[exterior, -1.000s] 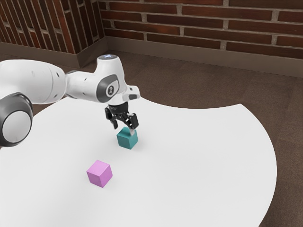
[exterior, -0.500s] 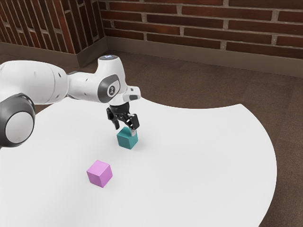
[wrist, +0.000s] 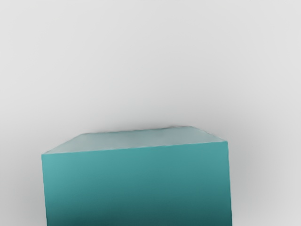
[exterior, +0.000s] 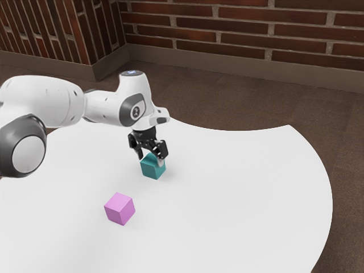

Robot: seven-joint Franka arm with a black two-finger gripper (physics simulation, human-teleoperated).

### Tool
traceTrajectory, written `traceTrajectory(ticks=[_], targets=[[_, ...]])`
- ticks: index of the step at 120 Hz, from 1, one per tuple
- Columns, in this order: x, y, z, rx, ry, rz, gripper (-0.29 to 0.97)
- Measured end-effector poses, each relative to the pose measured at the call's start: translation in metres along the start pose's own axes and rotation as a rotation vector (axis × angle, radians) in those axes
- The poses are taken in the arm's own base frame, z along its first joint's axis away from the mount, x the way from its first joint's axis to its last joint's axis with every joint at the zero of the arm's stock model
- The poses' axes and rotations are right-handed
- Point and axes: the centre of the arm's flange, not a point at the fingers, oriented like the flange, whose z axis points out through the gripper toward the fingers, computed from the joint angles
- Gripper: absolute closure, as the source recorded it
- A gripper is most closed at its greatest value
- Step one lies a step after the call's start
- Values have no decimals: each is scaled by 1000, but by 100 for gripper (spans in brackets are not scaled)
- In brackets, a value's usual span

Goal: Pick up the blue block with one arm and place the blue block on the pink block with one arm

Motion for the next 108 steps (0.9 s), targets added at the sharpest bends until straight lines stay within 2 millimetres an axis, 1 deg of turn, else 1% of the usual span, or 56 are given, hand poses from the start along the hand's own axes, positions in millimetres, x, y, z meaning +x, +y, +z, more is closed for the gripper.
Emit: traceTrajectory(ticks=[22,42,61,76,91,108], targets=[[6,-5,2,2,8,-34,2],[8,-2,9,4,3,-48,2],[5,-4,10,6,-7,-59,2],[4,-5,14,7,-15,-66,2],[4,-4,23,7,-26,-69,2],[6,-1,26,8,-11,-70,2]])
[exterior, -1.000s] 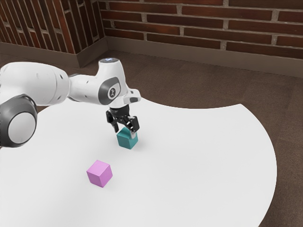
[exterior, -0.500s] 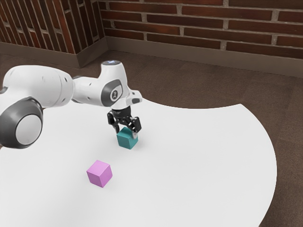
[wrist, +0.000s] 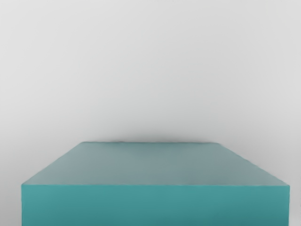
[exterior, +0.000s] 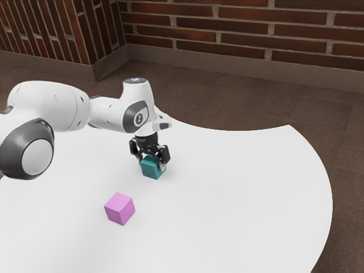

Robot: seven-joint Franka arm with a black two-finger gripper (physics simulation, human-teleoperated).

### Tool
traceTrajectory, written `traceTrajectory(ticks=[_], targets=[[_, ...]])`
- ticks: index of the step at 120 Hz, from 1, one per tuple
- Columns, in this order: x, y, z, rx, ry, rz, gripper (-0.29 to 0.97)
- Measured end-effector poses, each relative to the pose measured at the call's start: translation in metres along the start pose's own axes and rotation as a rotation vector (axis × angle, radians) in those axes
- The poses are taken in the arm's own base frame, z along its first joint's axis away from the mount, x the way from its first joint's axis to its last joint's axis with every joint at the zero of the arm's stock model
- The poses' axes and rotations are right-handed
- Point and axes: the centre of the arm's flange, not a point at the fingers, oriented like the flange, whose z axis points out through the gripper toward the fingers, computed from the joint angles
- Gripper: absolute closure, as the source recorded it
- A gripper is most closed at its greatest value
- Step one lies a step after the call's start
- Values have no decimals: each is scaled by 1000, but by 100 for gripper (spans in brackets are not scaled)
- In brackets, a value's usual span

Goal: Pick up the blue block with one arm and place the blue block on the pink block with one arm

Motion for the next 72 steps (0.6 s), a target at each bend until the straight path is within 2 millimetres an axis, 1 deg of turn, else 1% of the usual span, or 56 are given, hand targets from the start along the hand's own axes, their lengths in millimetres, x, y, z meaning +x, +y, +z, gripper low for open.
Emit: traceTrajectory(ticks=[13,49,54,67,72], targets=[[1,-2,1,0,10,-6,2],[1,0,2,0,18,-12,2],[1,1,1,0,20,-13,7],[1,2,0,-1,23,-17,26],[1,2,0,0,24,-18,30]])
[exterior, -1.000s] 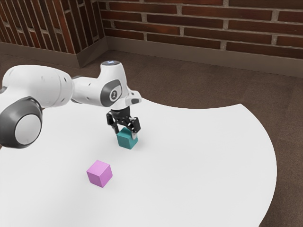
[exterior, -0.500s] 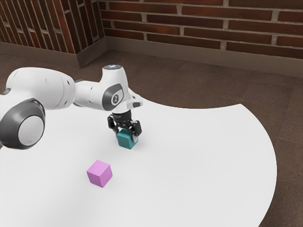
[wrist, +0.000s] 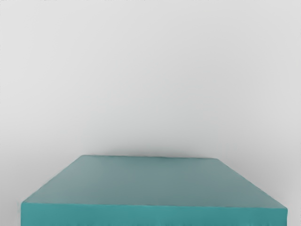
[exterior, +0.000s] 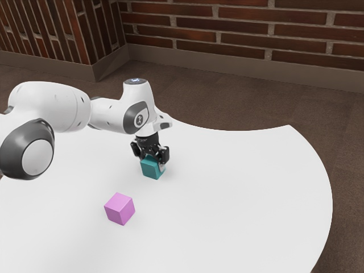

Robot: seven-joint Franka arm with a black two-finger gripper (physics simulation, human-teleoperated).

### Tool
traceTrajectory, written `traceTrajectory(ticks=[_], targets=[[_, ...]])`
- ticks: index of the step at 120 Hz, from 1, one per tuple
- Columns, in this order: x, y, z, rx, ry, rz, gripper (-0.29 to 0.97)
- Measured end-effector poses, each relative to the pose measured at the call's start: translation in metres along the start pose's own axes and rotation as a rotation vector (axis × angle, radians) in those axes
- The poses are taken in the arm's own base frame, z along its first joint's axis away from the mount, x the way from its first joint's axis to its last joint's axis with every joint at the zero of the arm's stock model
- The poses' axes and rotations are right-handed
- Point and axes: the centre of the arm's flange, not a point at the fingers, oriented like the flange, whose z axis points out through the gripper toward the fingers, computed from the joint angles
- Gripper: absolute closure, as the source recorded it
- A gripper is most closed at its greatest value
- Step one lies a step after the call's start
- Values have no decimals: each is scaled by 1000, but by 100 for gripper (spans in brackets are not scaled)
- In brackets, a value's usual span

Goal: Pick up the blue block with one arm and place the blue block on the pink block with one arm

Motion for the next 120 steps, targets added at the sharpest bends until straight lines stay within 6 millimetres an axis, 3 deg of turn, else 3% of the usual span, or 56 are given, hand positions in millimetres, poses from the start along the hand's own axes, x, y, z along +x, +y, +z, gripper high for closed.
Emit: traceTrajectory(ticks=[30,42,53,78,103,120], targets=[[-1,-1,-12,8,17,-14,36],[-14,-3,-51,7,50,-25,36],[-43,-6,-80,3,58,-35,37],[-150,-18,-86,0,45,-68,38],[-203,-6,-93,59,82,17,39],[-214,-9,-84,74,77,28,39]])
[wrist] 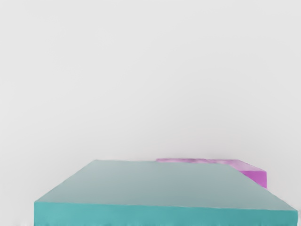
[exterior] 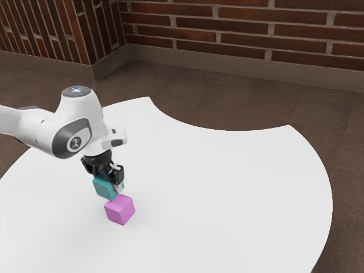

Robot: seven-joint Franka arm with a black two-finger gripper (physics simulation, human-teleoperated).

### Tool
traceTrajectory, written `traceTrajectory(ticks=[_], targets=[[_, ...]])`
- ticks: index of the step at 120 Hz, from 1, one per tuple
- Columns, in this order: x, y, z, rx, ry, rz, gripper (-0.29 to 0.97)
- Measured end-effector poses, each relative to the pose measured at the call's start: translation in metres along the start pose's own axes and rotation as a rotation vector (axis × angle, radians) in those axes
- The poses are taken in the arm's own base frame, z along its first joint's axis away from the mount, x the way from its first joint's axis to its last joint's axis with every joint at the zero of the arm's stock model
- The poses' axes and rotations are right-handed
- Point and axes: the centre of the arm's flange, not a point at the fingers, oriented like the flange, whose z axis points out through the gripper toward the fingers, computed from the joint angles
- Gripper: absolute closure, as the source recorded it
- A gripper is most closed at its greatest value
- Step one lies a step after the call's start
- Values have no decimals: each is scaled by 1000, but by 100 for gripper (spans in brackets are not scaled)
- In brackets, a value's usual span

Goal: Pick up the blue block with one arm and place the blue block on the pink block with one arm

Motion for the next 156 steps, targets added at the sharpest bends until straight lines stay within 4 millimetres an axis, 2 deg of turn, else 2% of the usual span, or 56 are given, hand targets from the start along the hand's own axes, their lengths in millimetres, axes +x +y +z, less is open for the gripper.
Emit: traceTrajectory(ticks=[13,38,62,108,156], targets=[[-1,-2,8,5,-4,-2,39],[3,8,5,-5,29,2,39],[-13,24,10,-14,19,31,39],[-18,16,11,-15,20,22,39],[-18,21,15,-46,12,-22,39]])
